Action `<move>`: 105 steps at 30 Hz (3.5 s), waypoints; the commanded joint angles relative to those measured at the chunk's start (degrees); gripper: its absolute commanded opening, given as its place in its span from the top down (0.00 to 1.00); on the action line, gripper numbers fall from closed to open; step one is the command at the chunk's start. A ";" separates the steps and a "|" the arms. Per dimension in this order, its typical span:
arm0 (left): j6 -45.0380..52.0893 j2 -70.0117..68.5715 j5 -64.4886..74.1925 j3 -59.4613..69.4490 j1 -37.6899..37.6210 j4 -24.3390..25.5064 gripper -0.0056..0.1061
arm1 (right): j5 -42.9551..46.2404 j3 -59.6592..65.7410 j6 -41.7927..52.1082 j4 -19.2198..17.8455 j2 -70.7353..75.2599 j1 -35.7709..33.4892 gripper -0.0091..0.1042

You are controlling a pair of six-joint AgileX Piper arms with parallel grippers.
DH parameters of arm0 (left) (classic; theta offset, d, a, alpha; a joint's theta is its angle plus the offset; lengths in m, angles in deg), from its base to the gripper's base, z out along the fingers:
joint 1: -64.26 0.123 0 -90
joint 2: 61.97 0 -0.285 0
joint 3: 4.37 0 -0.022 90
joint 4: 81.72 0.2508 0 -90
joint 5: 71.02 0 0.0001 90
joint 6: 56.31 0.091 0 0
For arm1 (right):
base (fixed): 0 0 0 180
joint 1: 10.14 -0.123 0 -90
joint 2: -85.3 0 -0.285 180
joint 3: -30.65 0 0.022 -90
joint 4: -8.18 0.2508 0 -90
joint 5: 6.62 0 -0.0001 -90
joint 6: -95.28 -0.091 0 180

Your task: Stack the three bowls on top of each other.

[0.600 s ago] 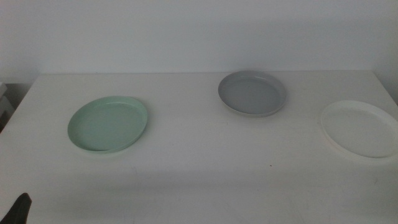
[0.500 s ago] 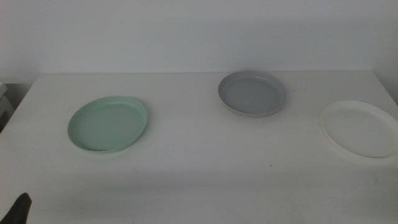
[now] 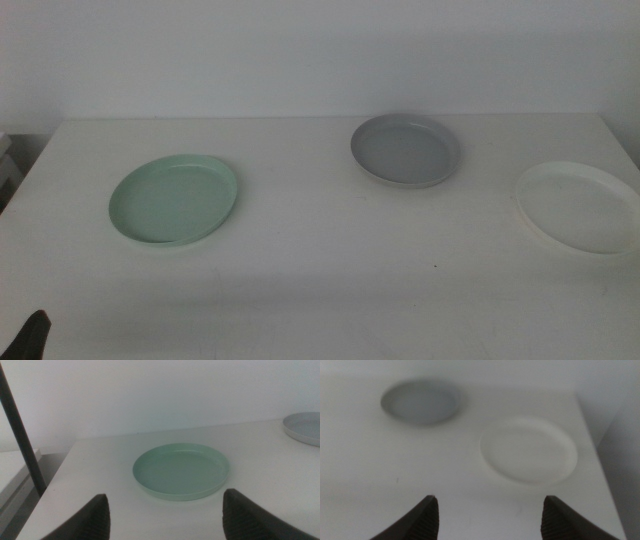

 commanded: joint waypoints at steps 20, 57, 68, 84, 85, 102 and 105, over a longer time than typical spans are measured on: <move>-0.38 -0.77 -4.77 -0.34 0.05 -0.26 0.29 | -11.08 -41.70 -9.06 -6.22 -55.57 4.52 0.45; -0.38 -0.77 -4.77 -0.34 0.05 -0.26 0.29 | -1.92 -55.02 -0.80 -0.31 -91.54 17.43 0.93; -0.38 -0.77 -4.77 -0.34 0.05 -0.26 0.29 | 10.13 -27.70 0.70 10.93 -69.41 6.40 0.93; -0.38 -0.77 -4.77 -0.34 0.05 -0.26 0.29 | 18.67 -24.33 -3.42 21.37 -71.83 -23.31 0.93; -0.38 -0.77 -4.77 -0.34 0.05 -0.26 0.29 | 18.79 -24.33 -3.42 21.44 -72.47 -23.74 0.93; -0.38 -0.77 -4.72 -0.34 0.05 -0.26 0.29 | 15.61 -27.46 1.02 20.26 -75.17 -23.73 0.50; -0.38 -0.77 -4.66 -0.34 0.05 -0.26 0.29 | 10.99 -33.26 0.49 18.61 -75.22 -21.55 0.38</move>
